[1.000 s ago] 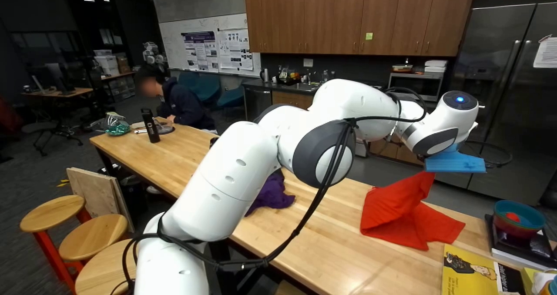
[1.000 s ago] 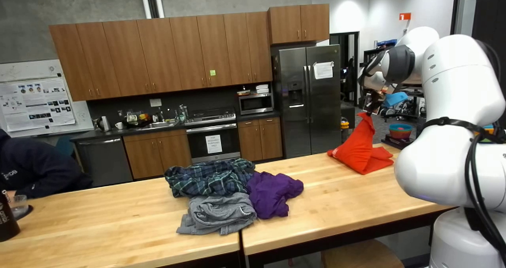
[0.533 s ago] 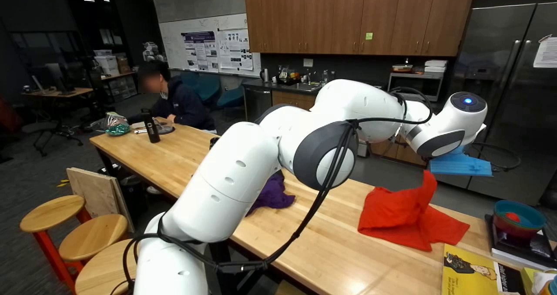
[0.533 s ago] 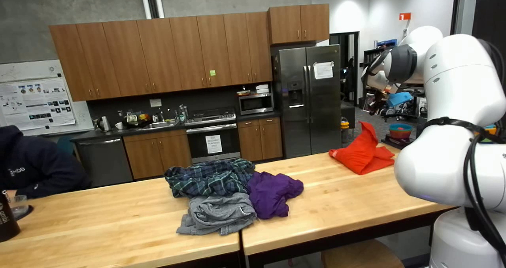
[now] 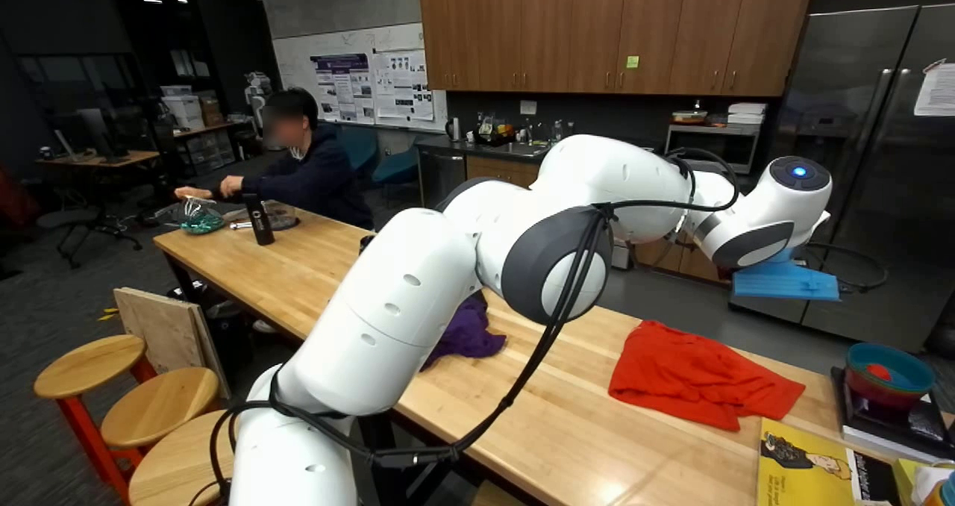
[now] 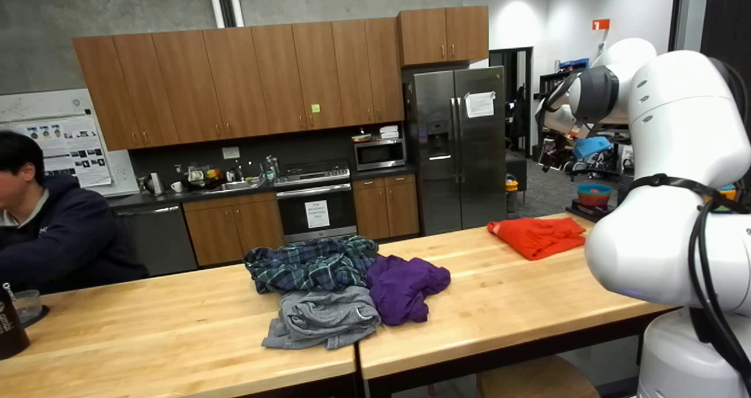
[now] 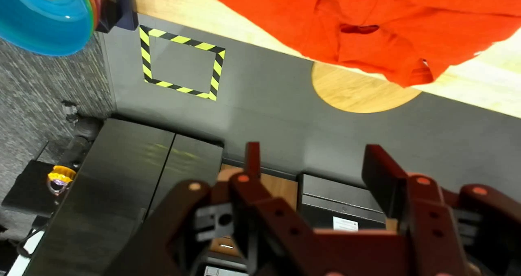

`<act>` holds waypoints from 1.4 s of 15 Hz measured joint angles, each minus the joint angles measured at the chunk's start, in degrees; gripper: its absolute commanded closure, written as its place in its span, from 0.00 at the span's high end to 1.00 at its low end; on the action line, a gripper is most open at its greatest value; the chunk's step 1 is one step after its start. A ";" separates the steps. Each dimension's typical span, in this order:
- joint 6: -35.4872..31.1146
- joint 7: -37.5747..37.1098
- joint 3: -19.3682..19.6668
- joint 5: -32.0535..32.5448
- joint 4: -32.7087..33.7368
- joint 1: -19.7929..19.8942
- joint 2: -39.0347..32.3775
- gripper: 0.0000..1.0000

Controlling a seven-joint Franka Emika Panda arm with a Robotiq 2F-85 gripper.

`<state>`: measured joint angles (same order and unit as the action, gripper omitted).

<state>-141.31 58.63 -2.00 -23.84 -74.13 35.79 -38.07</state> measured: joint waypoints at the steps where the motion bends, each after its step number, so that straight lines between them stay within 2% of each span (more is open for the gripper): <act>1: 0.16 -0.22 -0.02 0.05 -0.28 -0.41 0.07 0.99; 6: 0.44 -1.91 -0.06 1.41 -3.95 -5.25 1.20 1.00; 12: 1.72 -11.15 0.39 8.70 -7.87 -13.59 2.94 1.00; 21: 14.39 -27.89 0.94 16.76 -9.08 -21.61 2.46 1.00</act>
<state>-126.91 30.74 -1.05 -7.08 -83.21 14.18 -35.61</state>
